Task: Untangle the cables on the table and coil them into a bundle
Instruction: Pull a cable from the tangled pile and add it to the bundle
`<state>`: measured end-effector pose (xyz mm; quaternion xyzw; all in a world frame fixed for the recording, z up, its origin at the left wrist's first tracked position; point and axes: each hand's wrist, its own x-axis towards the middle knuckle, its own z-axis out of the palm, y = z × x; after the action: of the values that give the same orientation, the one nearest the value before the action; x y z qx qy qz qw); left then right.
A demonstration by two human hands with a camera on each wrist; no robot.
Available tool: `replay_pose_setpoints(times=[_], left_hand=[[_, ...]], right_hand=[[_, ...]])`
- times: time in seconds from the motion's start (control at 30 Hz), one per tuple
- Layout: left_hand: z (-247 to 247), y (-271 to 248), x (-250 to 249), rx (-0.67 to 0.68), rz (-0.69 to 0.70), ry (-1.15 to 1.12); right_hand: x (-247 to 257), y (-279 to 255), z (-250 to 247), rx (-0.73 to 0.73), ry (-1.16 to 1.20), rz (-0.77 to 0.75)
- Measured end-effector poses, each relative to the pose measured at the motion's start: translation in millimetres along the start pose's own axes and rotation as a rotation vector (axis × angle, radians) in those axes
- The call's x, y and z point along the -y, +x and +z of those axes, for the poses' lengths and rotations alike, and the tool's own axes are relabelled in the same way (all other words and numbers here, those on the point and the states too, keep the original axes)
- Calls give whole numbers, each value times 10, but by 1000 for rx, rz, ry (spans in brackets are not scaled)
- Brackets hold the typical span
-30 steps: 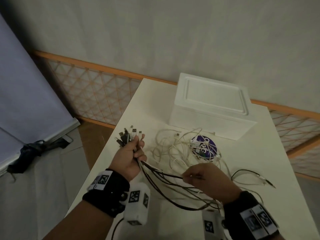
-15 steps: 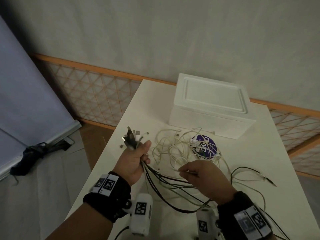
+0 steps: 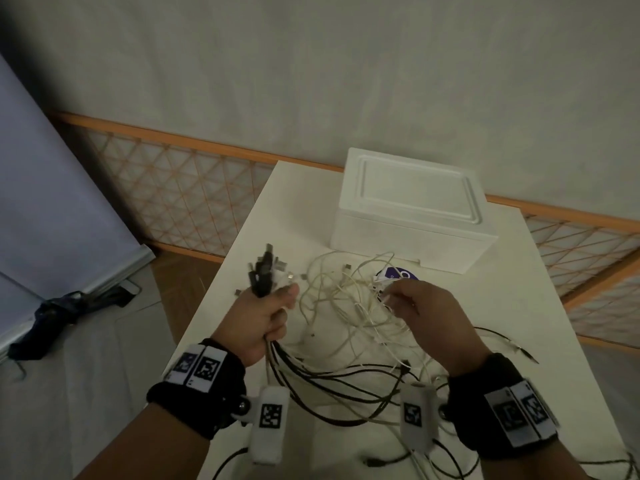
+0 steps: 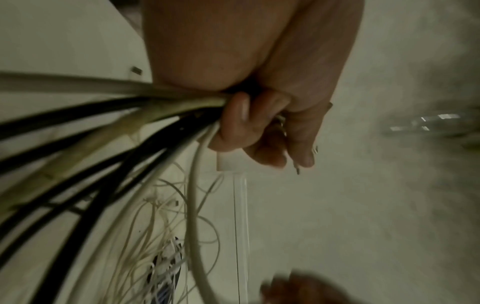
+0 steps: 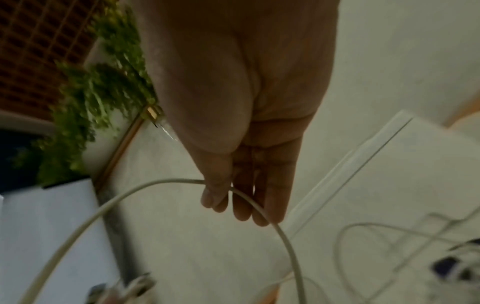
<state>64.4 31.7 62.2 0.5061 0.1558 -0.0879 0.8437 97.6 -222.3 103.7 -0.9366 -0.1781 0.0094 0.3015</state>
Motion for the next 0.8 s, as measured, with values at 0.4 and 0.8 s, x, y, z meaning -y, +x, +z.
replay_pose_setpoints(times=[0.4, 0.8], left_hand=[[541, -56, -111, 67, 189, 131], [388, 42, -1, 112, 146, 54]], right_hand=[[698, 237, 115, -138, 491, -212], [678, 202, 184, -136, 459, -154]])
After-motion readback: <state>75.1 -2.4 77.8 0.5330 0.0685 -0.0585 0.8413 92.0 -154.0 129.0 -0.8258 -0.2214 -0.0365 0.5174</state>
